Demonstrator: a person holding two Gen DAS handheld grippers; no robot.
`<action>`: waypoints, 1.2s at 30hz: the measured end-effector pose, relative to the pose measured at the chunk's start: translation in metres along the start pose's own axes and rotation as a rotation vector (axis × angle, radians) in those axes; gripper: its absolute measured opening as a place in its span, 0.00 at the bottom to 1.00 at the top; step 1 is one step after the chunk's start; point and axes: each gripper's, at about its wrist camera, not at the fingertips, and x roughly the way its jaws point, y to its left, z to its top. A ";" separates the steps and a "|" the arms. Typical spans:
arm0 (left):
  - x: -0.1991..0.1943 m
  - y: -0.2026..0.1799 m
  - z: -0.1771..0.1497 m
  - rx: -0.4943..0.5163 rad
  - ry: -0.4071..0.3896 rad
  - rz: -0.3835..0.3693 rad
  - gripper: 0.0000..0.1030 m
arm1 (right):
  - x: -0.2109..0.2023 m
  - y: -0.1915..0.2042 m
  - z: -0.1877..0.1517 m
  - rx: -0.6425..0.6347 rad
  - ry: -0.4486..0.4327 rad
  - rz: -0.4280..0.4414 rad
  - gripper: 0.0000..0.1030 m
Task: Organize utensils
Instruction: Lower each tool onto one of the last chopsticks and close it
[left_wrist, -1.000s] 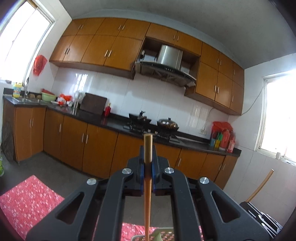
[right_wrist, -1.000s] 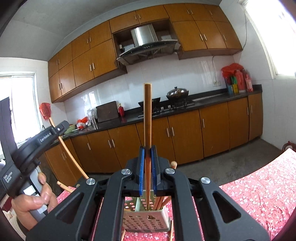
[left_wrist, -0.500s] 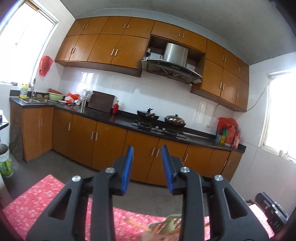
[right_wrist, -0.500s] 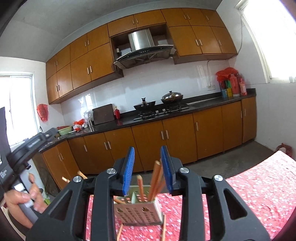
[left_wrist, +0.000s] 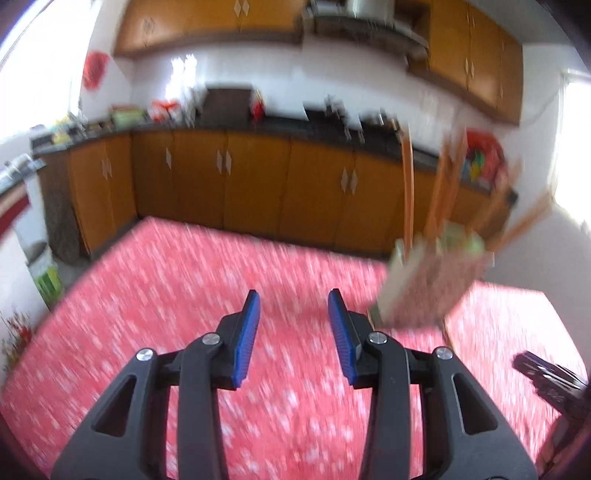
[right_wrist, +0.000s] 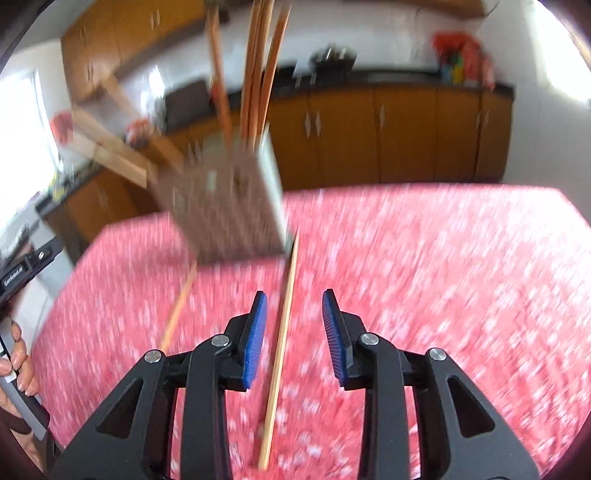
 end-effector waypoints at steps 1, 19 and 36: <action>0.006 -0.005 -0.011 0.015 0.036 -0.011 0.38 | 0.011 0.004 -0.008 -0.007 0.043 0.005 0.31; 0.044 -0.075 -0.077 0.144 0.270 -0.148 0.38 | 0.049 0.005 -0.036 -0.027 0.147 -0.042 0.08; 0.079 -0.054 -0.076 0.152 0.324 -0.006 0.08 | 0.038 -0.033 -0.031 0.053 0.123 -0.100 0.08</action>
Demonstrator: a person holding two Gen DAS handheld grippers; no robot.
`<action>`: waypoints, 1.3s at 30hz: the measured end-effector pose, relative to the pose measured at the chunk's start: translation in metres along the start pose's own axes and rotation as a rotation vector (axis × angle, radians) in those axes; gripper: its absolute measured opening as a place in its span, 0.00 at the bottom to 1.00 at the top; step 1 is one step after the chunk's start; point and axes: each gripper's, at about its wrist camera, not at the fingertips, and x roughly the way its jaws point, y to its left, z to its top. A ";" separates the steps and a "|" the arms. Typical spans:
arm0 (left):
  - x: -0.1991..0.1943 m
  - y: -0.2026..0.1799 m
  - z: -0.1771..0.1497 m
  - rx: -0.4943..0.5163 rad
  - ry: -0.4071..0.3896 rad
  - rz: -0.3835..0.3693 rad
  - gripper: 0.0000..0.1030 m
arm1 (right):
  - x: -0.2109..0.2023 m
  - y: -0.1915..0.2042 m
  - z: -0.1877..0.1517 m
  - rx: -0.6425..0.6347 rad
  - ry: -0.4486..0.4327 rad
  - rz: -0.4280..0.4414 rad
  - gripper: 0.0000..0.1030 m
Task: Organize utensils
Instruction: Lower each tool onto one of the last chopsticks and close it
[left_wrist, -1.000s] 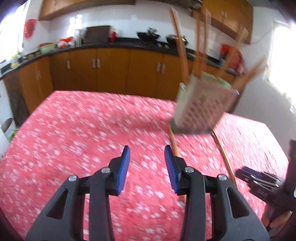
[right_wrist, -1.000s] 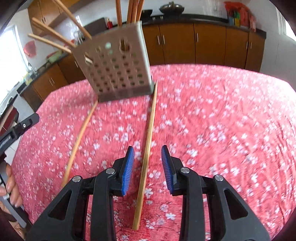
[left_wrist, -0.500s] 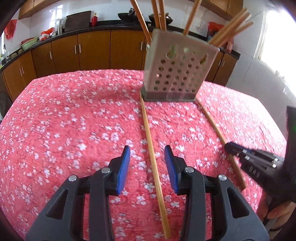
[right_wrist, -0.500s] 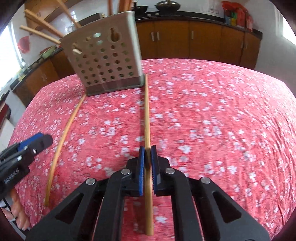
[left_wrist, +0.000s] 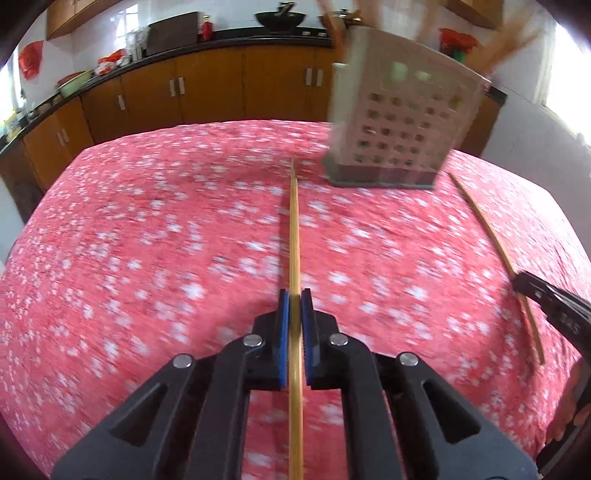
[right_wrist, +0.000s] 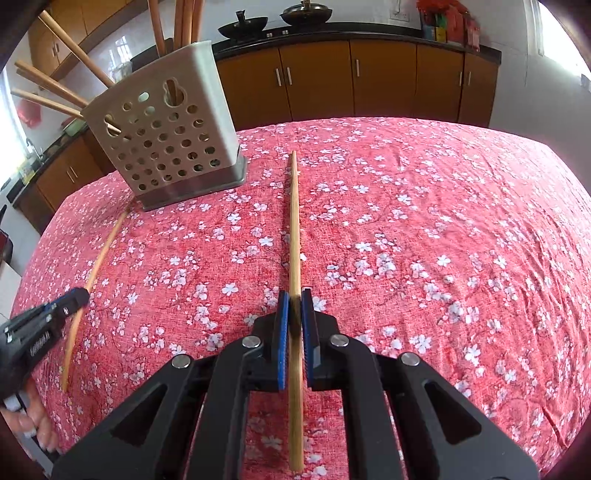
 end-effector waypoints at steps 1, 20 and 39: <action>0.002 0.006 0.003 -0.010 0.001 0.010 0.08 | -0.001 0.001 0.000 -0.002 -0.001 0.001 0.08; -0.008 0.052 0.004 -0.013 0.010 -0.058 0.20 | 0.010 0.007 0.007 -0.031 0.006 -0.001 0.08; 0.006 0.043 0.012 -0.001 0.001 -0.014 0.15 | 0.015 0.004 0.011 -0.047 -0.010 -0.015 0.09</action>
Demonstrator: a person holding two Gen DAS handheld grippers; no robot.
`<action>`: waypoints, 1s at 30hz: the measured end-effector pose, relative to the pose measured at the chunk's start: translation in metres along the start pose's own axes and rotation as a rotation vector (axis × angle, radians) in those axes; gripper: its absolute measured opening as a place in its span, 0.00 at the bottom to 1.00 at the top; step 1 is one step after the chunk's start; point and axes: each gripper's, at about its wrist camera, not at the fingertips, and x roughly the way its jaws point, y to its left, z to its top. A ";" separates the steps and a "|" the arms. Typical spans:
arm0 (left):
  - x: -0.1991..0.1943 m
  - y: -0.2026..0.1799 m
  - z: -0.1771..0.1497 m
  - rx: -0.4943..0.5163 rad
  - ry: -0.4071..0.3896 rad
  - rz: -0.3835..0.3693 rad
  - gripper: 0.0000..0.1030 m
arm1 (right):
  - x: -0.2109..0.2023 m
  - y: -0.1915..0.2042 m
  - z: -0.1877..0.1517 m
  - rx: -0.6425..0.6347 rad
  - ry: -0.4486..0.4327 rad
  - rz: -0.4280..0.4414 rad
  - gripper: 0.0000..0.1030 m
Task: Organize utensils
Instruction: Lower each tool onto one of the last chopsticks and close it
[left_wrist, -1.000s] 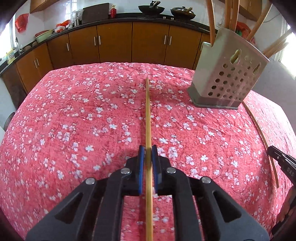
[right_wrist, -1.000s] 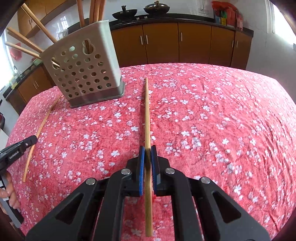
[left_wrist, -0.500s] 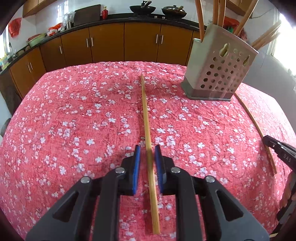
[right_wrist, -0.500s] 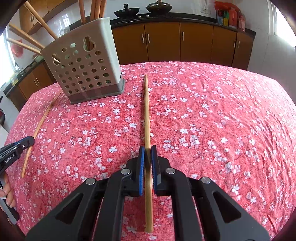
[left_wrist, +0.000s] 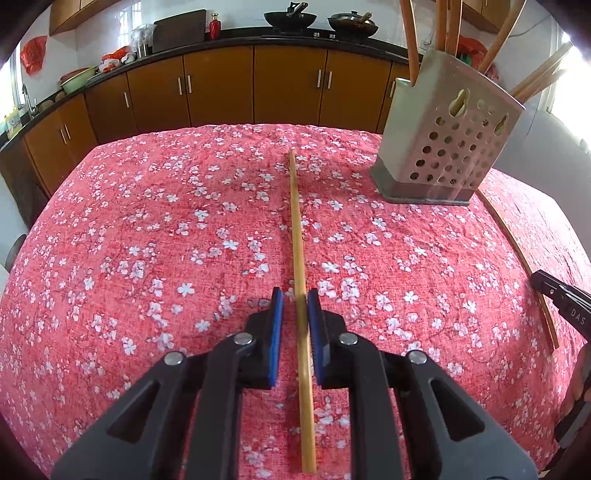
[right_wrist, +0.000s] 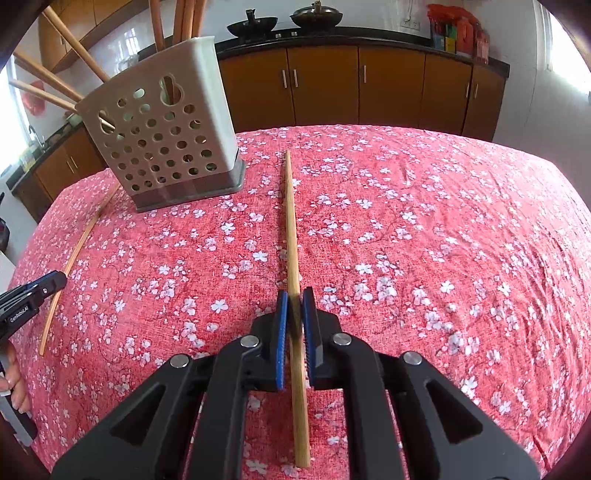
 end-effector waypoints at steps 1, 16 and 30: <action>0.000 -0.001 0.000 0.000 0.000 0.000 0.15 | 0.000 0.000 0.000 0.000 0.000 0.000 0.09; 0.000 0.002 -0.001 -0.019 -0.002 -0.019 0.15 | -0.001 0.002 0.000 -0.010 -0.001 -0.015 0.10; 0.000 0.002 -0.001 -0.019 -0.002 -0.018 0.15 | -0.001 0.002 0.000 -0.009 -0.001 -0.013 0.10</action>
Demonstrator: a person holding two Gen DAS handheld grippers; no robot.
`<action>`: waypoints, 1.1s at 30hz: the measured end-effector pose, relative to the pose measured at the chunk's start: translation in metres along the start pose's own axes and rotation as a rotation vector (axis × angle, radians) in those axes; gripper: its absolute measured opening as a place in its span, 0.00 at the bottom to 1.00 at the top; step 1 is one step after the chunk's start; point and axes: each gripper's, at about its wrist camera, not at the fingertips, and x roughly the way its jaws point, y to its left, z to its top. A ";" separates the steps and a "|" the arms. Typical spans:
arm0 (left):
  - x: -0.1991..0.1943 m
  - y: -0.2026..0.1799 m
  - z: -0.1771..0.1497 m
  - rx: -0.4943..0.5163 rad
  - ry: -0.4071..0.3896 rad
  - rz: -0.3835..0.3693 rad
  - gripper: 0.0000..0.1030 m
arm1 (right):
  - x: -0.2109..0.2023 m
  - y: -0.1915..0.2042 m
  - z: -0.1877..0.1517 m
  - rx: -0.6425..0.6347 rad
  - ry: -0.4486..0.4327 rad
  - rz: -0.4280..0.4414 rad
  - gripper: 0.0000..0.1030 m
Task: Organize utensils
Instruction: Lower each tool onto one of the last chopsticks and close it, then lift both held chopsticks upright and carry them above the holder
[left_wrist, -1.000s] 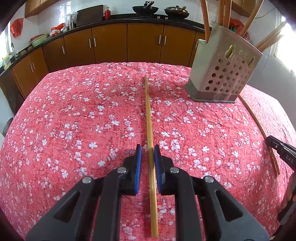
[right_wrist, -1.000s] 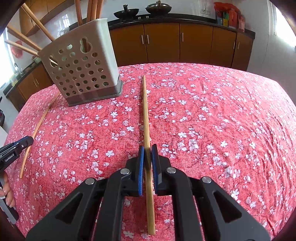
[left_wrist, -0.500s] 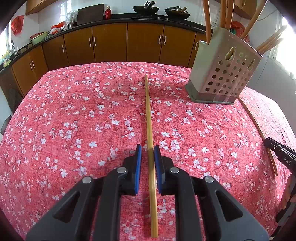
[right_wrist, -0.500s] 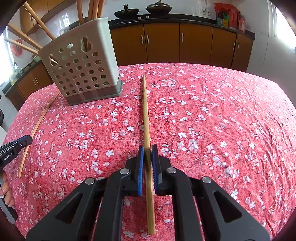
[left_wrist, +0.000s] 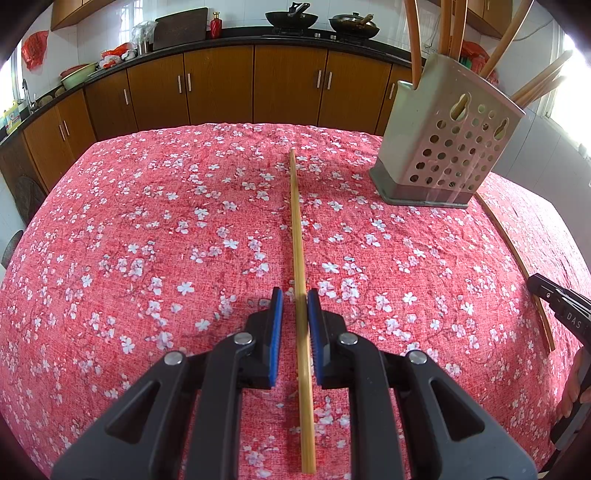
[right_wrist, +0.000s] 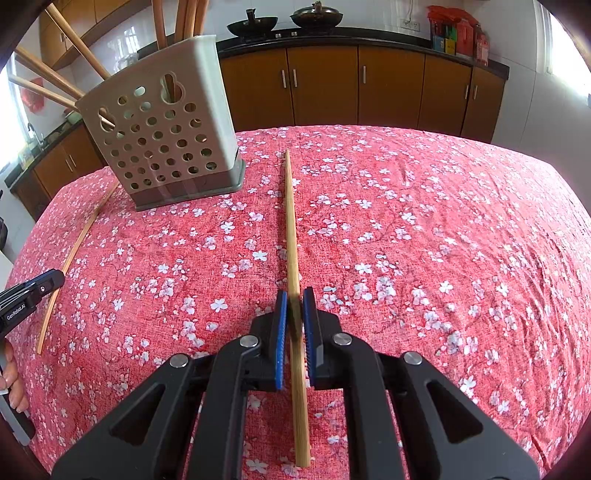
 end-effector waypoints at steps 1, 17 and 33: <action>0.000 0.000 0.000 0.000 0.000 0.000 0.15 | 0.000 0.000 0.000 0.000 0.000 0.000 0.10; -0.013 -0.008 -0.015 0.029 0.005 0.005 0.14 | -0.008 -0.005 -0.007 0.020 0.001 0.029 0.09; -0.053 -0.010 -0.014 0.047 -0.073 -0.009 0.08 | -0.058 -0.017 0.001 0.053 -0.133 0.045 0.08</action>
